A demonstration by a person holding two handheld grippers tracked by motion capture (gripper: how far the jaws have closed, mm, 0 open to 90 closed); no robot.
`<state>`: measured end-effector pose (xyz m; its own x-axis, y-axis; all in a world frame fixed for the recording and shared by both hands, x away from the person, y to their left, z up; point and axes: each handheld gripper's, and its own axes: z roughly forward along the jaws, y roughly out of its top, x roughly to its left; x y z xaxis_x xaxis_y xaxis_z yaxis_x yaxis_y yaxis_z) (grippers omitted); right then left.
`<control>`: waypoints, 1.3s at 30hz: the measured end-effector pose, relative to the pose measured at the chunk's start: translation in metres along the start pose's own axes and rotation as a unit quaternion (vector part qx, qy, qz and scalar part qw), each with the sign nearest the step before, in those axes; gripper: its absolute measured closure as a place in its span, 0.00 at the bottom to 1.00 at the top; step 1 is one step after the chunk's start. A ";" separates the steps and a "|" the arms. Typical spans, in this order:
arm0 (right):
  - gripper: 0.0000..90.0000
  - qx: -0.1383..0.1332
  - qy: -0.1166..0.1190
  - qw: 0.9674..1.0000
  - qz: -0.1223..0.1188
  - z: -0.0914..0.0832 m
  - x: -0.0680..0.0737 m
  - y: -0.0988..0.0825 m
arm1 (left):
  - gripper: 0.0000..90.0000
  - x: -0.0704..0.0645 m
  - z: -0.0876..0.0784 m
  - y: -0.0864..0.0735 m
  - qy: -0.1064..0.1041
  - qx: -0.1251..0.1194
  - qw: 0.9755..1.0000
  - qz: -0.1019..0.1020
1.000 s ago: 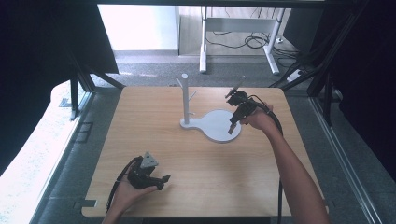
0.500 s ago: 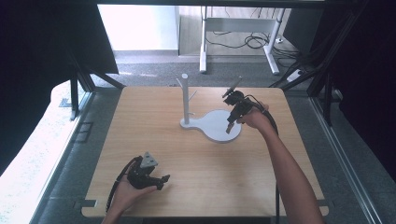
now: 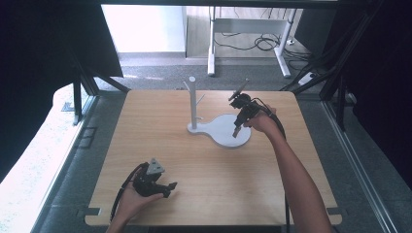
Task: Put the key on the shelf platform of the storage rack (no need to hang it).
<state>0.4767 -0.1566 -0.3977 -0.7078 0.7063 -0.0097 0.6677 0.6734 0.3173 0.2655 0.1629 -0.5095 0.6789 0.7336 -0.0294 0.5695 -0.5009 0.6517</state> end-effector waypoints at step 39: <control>1.00 0.007 0.002 1.000 0.020 0.040 -0.009 0.034 | 0.26 0.002 -0.001 -0.001 -0.005 -0.001 1.000 0.001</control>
<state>0.5149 -0.1317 -0.4248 -0.6815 0.7318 0.0071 0.6989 0.6479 0.3031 0.2661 0.1656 -0.5093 0.6844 0.7283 -0.0349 0.5670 -0.5015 0.6535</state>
